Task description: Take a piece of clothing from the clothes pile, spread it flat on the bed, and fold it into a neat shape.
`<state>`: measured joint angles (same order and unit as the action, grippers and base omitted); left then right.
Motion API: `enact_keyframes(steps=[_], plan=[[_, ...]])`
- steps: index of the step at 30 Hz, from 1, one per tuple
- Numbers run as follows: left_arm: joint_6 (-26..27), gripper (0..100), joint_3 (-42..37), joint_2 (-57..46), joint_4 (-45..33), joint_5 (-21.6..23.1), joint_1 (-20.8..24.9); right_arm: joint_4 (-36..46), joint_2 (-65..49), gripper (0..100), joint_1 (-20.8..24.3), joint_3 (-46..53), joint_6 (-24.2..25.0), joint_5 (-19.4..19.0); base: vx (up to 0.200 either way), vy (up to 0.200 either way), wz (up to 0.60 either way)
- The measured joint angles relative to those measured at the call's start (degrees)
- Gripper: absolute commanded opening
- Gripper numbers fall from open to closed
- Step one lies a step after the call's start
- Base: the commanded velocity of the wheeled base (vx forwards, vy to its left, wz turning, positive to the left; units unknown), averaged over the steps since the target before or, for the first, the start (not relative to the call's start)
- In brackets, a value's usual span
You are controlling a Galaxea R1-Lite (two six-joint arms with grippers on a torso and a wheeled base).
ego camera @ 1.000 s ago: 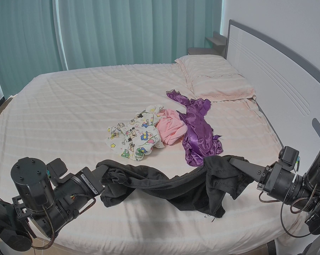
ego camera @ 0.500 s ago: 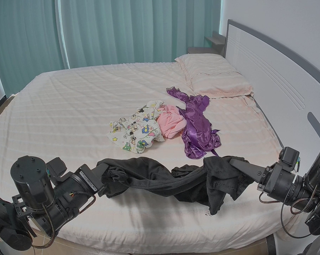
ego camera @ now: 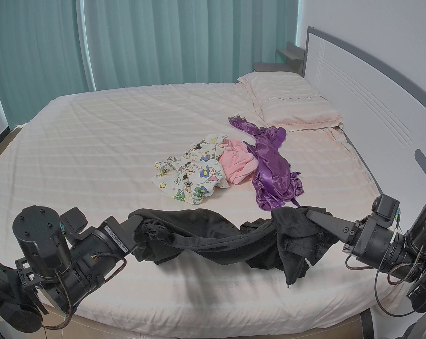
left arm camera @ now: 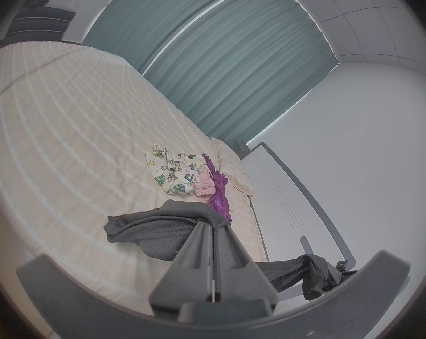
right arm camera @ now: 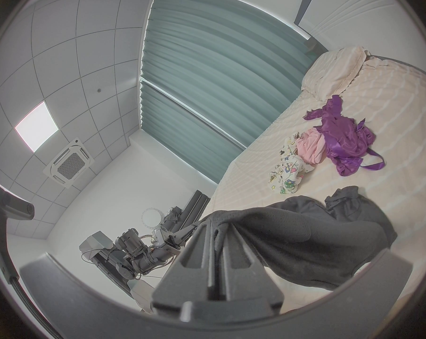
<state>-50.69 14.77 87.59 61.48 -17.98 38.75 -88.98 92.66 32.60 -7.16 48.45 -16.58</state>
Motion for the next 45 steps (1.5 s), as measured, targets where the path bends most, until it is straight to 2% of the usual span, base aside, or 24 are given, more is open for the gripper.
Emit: enact_keyframes(steps=[10,45], plan=[[-0.13,0,0.40,-0.16,0.02,0.15,0.00,0.00,-0.11,0,-0.02,0.16,-2.94,0.24,0.000,0.200,0.00],[-0.40,0,0.60,-0.41,0.02,0.79,-0.09,0.00,-1.01,0,0.87,0.51,-3.54,0.18,0.000,0.200,0.00]])
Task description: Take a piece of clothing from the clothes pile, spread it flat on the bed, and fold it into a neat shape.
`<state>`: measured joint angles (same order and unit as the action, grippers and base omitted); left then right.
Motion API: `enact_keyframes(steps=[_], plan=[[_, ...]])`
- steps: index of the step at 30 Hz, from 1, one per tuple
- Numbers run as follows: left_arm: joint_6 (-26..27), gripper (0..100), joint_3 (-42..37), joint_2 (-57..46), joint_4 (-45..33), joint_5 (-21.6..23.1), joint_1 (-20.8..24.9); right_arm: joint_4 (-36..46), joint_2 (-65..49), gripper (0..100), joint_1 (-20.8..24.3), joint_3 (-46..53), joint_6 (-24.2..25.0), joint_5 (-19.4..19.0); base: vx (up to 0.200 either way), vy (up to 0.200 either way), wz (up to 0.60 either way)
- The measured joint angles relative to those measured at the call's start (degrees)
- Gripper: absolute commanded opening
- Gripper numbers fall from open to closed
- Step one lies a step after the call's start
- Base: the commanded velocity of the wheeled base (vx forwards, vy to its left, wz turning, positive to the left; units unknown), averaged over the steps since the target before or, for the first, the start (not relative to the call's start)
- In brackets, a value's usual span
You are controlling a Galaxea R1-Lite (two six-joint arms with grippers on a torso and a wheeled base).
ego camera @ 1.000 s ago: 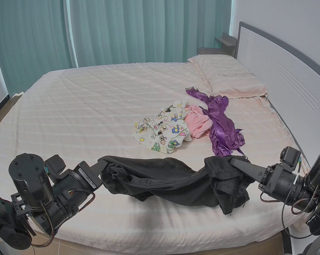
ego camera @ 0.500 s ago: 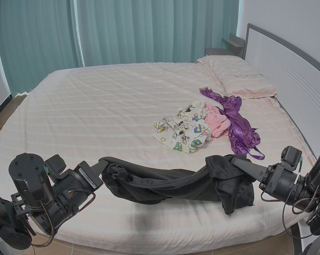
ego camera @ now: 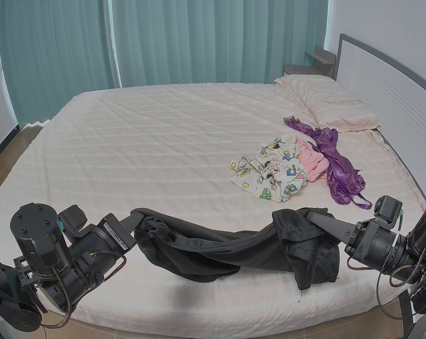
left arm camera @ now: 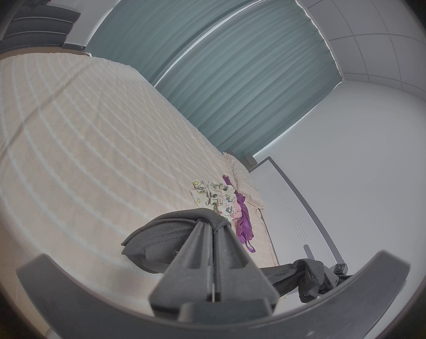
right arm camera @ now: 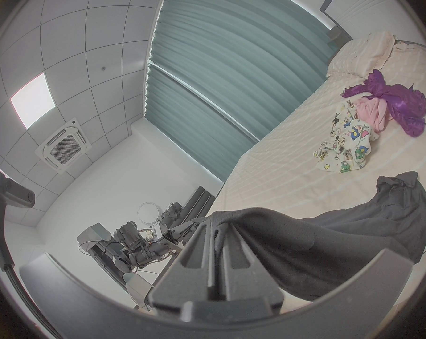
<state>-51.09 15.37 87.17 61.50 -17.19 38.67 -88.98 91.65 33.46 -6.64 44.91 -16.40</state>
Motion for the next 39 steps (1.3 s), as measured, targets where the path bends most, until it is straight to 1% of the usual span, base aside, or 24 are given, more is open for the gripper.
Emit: enact_keyframes(steps=[9,16,28,37,39], plan=[[-0.11,0,-0.11,-0.07,0.00,0.24,0.16,-0.02,0.00,0,0.73,0.17,0.04,-0.02,0.000,0.200,0.00],[-1.76,0,-0.07,0.17,-0.06,0.63,0.49,0.02,-0.02,0,1.27,0.37,0.06,-0.02,0.000,0.200,0.00],[-1.73,0,0.06,0.04,-0.09,0.61,0.52,-0.02,-2.05,0,1.95,0.45,0.04,-0.10,0.000,0.200,0.00],[-1.65,0,0.00,0.30,-0.11,0.66,0.41,0.00,-2.05,0,1.65,0.54,0.17,-0.13,0.000,0.000,0.00],[-1.68,0,0.00,0.34,-0.09,0.69,0.49,0.02,-2.01,0,1.56,0.56,0.28,-0.10,-0.200,0.000,0.00]])
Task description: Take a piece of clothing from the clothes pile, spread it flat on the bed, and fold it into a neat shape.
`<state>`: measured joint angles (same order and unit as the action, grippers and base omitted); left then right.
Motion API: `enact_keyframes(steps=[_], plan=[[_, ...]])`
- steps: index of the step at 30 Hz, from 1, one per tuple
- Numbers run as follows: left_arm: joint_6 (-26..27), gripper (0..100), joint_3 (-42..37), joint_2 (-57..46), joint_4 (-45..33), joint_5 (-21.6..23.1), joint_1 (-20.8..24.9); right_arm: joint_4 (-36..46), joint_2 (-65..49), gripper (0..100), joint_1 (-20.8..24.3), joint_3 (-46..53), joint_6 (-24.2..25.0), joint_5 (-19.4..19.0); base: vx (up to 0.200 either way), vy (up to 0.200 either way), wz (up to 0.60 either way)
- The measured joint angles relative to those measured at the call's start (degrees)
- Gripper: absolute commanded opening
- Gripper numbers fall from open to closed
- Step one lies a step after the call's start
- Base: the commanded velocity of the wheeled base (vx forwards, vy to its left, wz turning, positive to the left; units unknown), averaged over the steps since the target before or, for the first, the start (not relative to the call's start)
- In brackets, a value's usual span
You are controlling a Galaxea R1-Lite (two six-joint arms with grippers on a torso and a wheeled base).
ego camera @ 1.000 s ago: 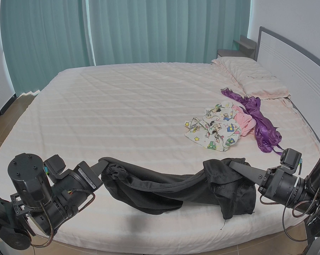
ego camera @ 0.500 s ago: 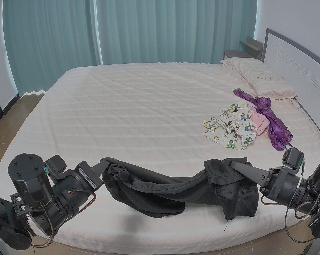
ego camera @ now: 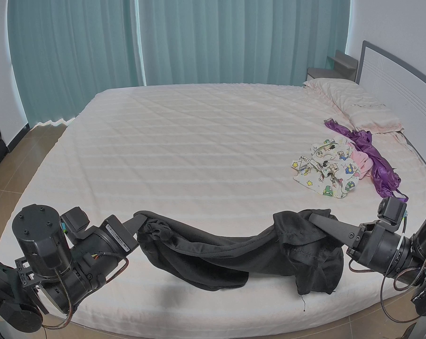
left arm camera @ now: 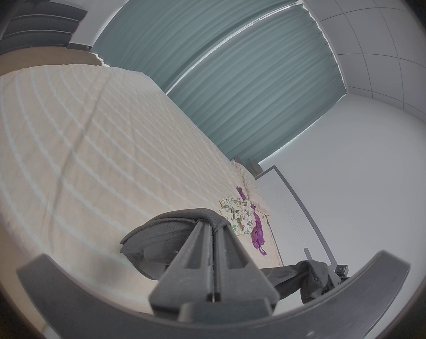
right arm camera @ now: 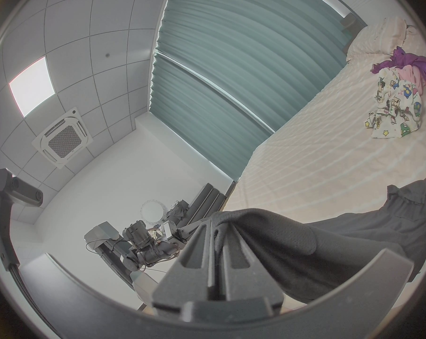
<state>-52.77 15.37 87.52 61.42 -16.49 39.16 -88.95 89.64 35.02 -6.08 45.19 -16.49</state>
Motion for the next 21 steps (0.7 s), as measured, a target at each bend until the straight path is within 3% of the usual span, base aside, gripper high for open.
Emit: enact_keyframes(steps=[21], plan=[[0.28,0,-0.27,-1.39,-0.06,0.05,1.55,0.00,-2.18,0,0.28,0.83,-0.37,-0.44,-0.200,0.000,0.00]])
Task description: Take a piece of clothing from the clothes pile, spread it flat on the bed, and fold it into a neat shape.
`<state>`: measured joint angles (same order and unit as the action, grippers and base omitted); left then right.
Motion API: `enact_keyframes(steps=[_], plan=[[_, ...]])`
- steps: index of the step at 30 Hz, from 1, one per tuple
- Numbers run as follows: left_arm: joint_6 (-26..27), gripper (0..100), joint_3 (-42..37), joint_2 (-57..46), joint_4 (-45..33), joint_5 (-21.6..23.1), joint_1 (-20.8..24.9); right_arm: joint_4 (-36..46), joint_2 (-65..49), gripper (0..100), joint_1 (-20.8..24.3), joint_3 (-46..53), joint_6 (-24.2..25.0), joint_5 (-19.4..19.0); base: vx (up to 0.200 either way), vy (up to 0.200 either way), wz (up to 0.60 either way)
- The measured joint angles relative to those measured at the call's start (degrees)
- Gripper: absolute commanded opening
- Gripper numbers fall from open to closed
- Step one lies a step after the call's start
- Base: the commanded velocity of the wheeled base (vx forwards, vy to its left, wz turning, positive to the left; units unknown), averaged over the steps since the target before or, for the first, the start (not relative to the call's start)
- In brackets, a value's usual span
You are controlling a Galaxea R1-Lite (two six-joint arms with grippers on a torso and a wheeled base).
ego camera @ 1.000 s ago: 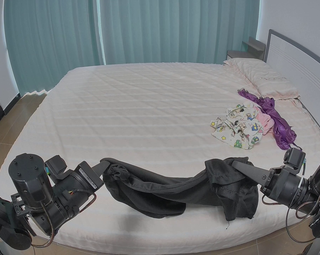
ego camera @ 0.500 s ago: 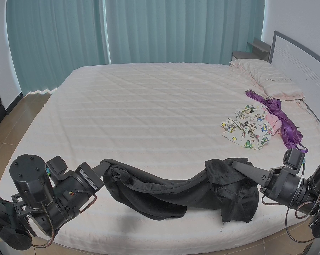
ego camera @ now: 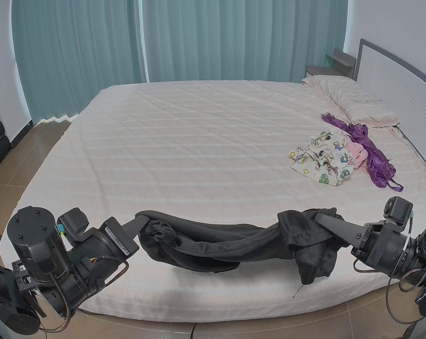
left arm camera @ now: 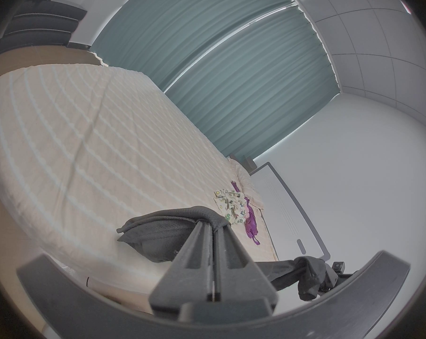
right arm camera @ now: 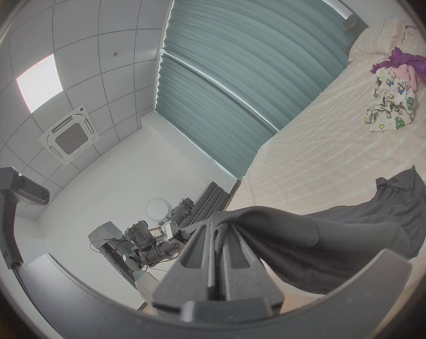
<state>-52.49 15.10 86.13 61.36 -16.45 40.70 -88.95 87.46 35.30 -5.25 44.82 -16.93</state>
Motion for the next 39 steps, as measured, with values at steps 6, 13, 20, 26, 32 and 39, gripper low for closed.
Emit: enact_keyframes(steps=[6,13,20,26,32,39], plan=[[0.88,0,0.05,-2.26,-0.49,-0.06,1.13,0.00,-3.22,0,0.59,0.11,0.04,-0.13,-0.200,0.000,0.00],[2.68,0,0.44,-6.61,-0.65,-0.24,1.60,-0.02,-11.47,0,1.16,-1.28,0.17,-0.83,-0.114,0.000,0.00],[2.96,0,1.34,-10.67,-1.06,-0.41,1.46,8.92,-19.59,0,-0.13,-9.09,0.74,-0.91,0.000,0.000,0.00],[3.04,0,2.34,-12.09,-3.17,-0.41,1.02,25.89,-21.83,0,-7.56,-20.60,4.22,-2.24,0.000,0.000,0.00],[2.99,0,3.15,-11.33,-4.10,-0.44,0.56,27.89,-17.70,0,-16.43,-27.05,6.08,-4.25,0.000,0.000,0.00],[2.68,0,3.91,-7.49,-4.32,-0.11,-0.44,18.26,-8.98,0,-20.75,-26.58,6.85,-5.03,0.057,0.000,0.00]])
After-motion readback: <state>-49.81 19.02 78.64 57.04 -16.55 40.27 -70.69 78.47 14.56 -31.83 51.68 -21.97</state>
